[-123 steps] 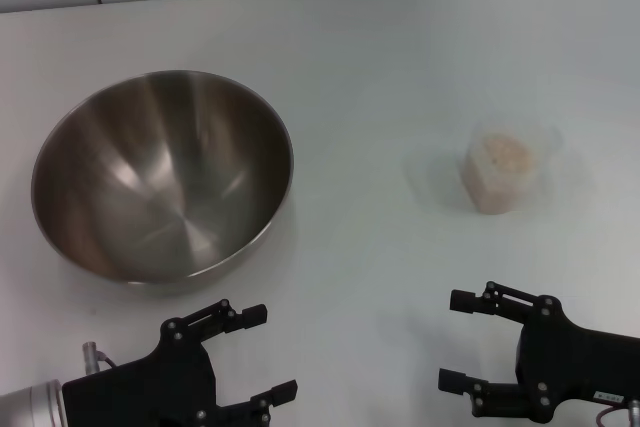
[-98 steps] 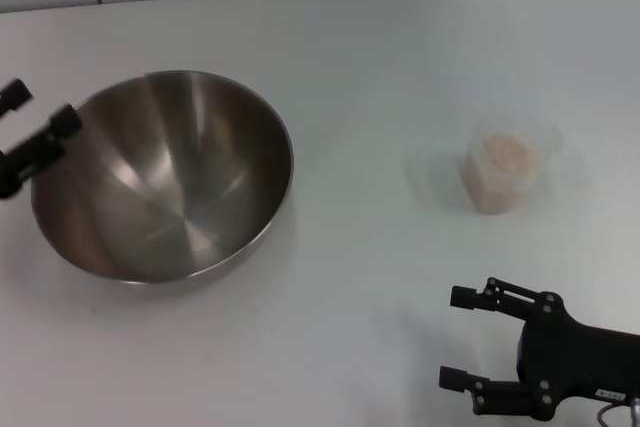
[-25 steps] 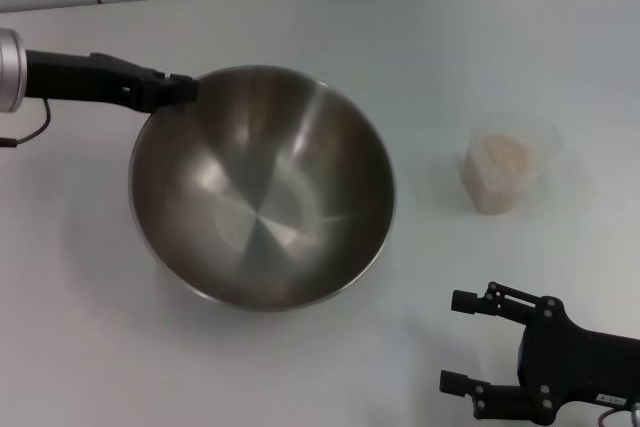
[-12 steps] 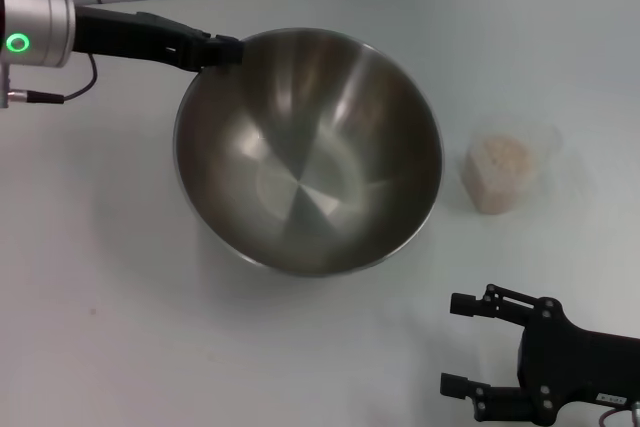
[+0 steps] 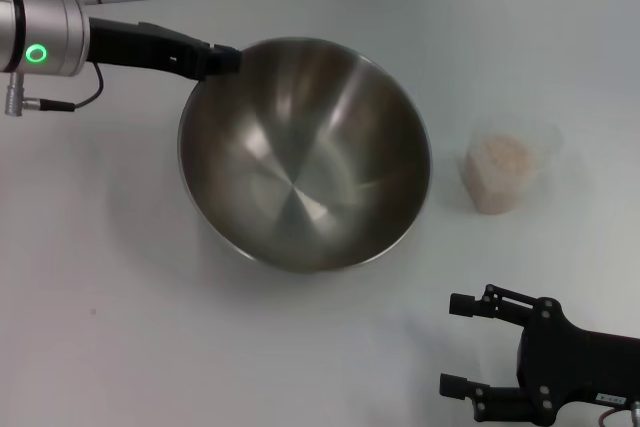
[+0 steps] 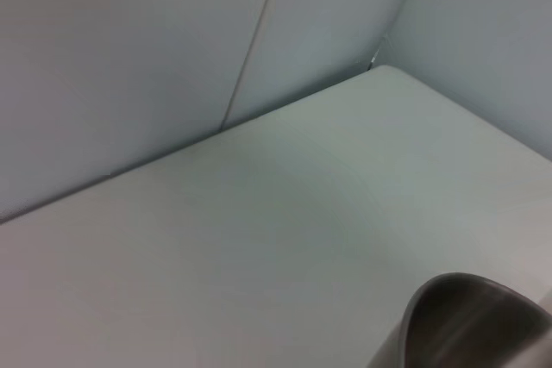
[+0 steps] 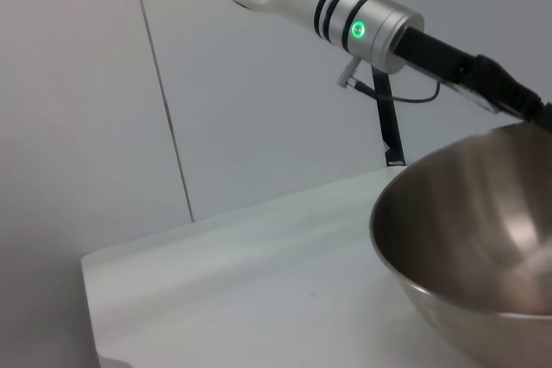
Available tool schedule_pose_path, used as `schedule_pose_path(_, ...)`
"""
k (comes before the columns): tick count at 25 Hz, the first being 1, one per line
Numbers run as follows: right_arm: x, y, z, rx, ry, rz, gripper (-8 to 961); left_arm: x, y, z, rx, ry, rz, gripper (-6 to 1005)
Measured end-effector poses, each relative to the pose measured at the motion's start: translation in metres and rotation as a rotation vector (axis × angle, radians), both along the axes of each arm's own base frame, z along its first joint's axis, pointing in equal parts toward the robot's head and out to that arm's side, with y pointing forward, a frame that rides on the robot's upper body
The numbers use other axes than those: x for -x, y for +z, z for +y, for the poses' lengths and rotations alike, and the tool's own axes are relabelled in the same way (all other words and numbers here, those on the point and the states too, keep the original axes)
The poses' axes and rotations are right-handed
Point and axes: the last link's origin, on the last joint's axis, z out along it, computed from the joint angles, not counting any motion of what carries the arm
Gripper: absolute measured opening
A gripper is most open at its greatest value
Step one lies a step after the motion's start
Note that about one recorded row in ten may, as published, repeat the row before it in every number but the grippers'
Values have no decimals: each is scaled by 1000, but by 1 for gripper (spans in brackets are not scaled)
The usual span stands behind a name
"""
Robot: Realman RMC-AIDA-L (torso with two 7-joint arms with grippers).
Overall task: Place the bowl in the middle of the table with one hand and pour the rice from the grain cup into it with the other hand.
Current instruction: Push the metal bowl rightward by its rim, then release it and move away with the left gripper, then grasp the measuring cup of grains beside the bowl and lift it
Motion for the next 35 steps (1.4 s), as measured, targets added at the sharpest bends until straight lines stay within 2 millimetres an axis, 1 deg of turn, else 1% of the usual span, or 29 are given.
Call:
schedule_pose_path(7, 0, 0, 0, 0, 1, 0, 844, 5, -8, -2, -15, -17, 22, 39)
schedule_pose_path(11, 0, 0, 1, -1, 1, 0, 845, 5, -10, -3, -12, -26, 27, 40)
schedule_pose_path(12, 0, 0, 1, -2, 0, 0, 845, 4, -14, -4, -5, -37, 39, 40)
schedule_pose_path(15, -1, 0, 1, -4, -4, -4, 845, 4, -20, -7, -4, -53, 54, 62)
schedule_pose_path(17, -1, -1, 1, -6, -7, -6, 845, 2, -18, -7, -27, -77, 57, 76)
schedule_pose_path(22, -2, 1, 2, -23, -19, -2, 844, 3, -16, -7, -36, -84, 59, 236)
schedule_pose_path(23, -3, 2, 2, -34, -26, 1, 844, 3, -8, -10, -48, -135, 60, 268)
schedule_pose_path(24, -4, 4, 3, -52, -39, 4, 844, 3, -8, -10, -48, -135, 60, 323)
schedule_pose_path(25, -5, 7, 4, -72, -53, 9, 844, 5, -2, -15, -50, -172, 56, 378)
schedule_pose_path(26, -7, 9, 3, -94, -72, 12, 844, 5, -2, -15, -50, -172, 56, 434)
schedule_pose_path(27, -10, 12, 3, -120, -95, 15, 844, 9, 7, -24, -54, -229, 47, 489)
schedule_pose_path(29, -17, 17, 4, -177, -147, 15, 845, 9, 7, -24, -54, -229, 47, 574)
schedule_pose_path(30, -21, 20, 4, -222, -188, 14, 845, 23, 21, -53, -42, -364, 8, 616)
schedule_pose_path(31, -26, 23, 6, -268, -228, 10, 845, 32, 27, -66, -41, -412, -6, 658)
schedule_pose_path(32, -36, 27, 10, -351, -310, -7, 845, 32, 27, -66, -41, -412, -6, 701)
schedule_pose_path(33, -36, 27, 10, -351, -310, -7, 845, 32, 27, -66, -41, -412, -6, 743)
schedule_pose_path(34, -43, 30, 13, -401, -362, -21, 845, 54, 37, -93, -59, -446, -21, 785)
schedule_pose_path(35, -48, 31, 16, -435, -403, -33, 845, 54, 37, -93, -59, -446, -21, 828)
